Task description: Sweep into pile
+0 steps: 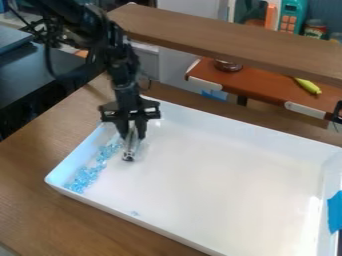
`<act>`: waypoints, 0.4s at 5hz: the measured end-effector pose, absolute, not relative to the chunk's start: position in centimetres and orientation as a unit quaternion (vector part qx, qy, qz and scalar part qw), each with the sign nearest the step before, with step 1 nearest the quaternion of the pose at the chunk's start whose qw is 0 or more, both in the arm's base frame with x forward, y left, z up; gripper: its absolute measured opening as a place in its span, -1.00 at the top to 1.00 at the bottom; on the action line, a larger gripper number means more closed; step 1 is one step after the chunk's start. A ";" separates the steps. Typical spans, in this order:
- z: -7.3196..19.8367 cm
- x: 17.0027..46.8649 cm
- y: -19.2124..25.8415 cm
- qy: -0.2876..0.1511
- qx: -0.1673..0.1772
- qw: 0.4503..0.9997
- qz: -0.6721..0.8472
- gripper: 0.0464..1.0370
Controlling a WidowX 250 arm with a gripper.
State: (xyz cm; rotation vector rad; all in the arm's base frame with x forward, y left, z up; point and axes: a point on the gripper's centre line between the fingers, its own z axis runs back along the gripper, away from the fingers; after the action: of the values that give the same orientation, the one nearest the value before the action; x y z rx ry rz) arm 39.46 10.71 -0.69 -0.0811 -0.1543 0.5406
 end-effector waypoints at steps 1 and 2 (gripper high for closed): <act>-0.3 38.3 10.3 -0.054 -0.046 0.940 0.335 0.34; -0.8 37.0 9.3 -0.052 -0.030 0.927 0.371 0.34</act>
State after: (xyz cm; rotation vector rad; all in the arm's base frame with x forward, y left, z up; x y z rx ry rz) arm 37.04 9.29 -0.78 -0.0612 -0.1063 0.7603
